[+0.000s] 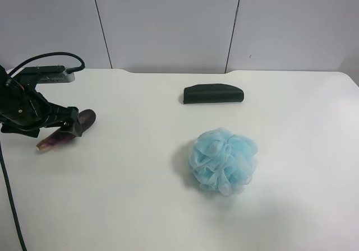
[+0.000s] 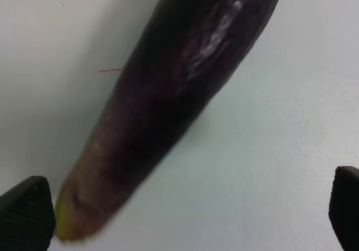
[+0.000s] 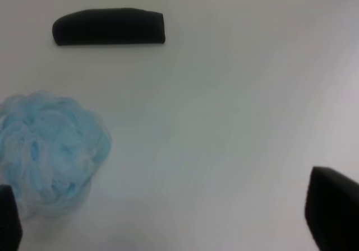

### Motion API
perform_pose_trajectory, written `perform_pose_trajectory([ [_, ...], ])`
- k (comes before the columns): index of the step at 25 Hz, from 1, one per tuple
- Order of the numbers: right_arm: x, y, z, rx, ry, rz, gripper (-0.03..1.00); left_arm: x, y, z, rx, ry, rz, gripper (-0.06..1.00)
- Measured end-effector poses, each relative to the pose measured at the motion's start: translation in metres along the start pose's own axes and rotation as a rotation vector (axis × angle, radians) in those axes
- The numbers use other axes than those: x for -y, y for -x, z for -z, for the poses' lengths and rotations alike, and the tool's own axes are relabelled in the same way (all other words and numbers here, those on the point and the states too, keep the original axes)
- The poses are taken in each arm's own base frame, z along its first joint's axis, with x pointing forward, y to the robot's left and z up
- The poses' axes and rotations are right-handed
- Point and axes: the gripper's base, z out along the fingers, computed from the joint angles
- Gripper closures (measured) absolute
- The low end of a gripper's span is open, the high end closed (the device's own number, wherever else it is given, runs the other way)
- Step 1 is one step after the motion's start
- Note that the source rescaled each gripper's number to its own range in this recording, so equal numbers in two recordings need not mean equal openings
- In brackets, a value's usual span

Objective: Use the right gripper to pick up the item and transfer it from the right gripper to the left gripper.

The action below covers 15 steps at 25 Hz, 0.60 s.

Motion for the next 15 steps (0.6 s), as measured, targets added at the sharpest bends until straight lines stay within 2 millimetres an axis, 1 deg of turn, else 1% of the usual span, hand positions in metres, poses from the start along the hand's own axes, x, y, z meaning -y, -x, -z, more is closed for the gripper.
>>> perform_pose_trajectory([
  [15,0.0000,0.0000,0.0000,0.000,0.000,0.000,-0.03,0.0000,0.0001,0.0000,0.001,0.000,0.004,-0.05],
])
